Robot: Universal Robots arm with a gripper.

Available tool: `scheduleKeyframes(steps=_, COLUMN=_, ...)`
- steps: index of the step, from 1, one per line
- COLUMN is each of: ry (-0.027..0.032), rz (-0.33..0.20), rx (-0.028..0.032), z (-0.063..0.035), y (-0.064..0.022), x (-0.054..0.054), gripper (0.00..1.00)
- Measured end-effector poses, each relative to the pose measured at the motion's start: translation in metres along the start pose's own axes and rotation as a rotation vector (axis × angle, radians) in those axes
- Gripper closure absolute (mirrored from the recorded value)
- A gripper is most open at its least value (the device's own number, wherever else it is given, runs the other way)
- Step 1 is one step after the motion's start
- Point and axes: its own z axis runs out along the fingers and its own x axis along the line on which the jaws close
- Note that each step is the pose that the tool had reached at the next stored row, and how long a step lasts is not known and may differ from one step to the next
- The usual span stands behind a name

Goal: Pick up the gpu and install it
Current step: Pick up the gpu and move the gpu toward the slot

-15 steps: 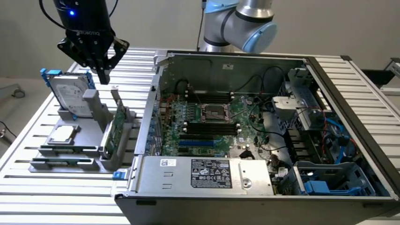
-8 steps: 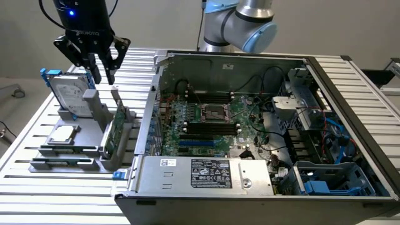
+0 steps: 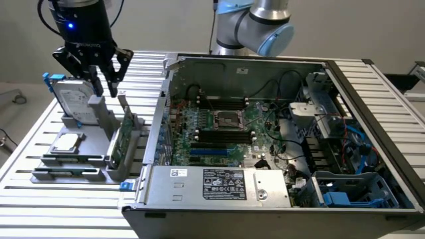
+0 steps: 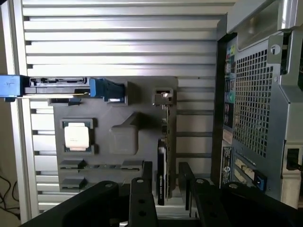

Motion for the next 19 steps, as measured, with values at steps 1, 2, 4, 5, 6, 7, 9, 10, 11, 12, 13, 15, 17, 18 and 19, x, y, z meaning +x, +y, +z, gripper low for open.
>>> scheduleKeyframes(steps=1, ry=0.0001, rz=0.0, rx=-0.0001, z=0.0019, y=-0.0019, x=0.001, gripper=0.64)
scheduleKeyframes(steps=2, ry=0.0003, rz=0.0, rx=-0.0001, z=0.0039, y=-0.0052, x=0.001, gripper=0.64)
scheduleKeyframes(steps=4, ry=0.0018, rz=0.0, rx=-0.0005, z=0.0078, y=-0.0139, x=0.001, gripper=0.64)
scheduleKeyframes(steps=5, ry=0.0029, rz=0.0, rx=-0.0008, z=0.0099, y=-0.0186, x=0.001, gripper=0.64)
scheduleKeyframes(steps=6, ry=0.0038, rz=0.0, rx=-0.0012, z=0.0118, y=-0.0231, x=0.001, gripper=0.64)
scheduleKeyframes(steps=7, ry=0.0042, rz=-0.001, rx=-0.0016, z=0.0138, y=-0.0273, x=0.001, gripper=0.64)
scheduleKeyframes(steps=9, ry=0.0044, rz=-0.003, rx=-0.0016, z=0.0177, y=-0.0329, x=0.001, gripper=0.64)
scheduleKeyframes(steps=10, ry=0.0043, rz=-0.004, rx=-0.0016, z=0.0195, y=-0.0347, x=0.001, gripper=0.64)
scheduleKeyframes(steps=11, ry=0.0041, rz=-0.006, rx=-0.0017, z=0.0215, y=-0.0358, x=0.0, gripper=0.64)
scheduleKeyframes(steps=12, ry=0.0042, rz=-0.008, rx=-0.0016, z=0.0234, y=-0.0363, x=0.0, gripper=0.64)
scheduleKeyframes(steps=13, ry=0.0041, rz=-0.01, rx=-0.0016, z=0.0251, y=-0.0364, x=0.0, gripper=0.64)
scheduleKeyframes(steps=15, ry=0.004, rz=-0.015, rx=-0.0014, z=0.0286, y=-0.0363, x=-0.002, gripper=0.64)
scheduleKeyframes(steps=17, ry=0.0039, rz=-0.02, rx=-0.0011, z=0.0322, y=-0.0362, x=-0.004, gripper=0.64)
scheduleKeyframes(steps=18, ry=0.0037, rz=-0.021, rx=-0.0013, z=0.0341, y=-0.0361, x=-0.006, gripper=0.64)
scheduleKeyframes(steps=19, ry=0.0036, rz=-0.021, rx=-0.0012, z=0.0359, y=-0.036, x=-0.006, gripper=0.64)
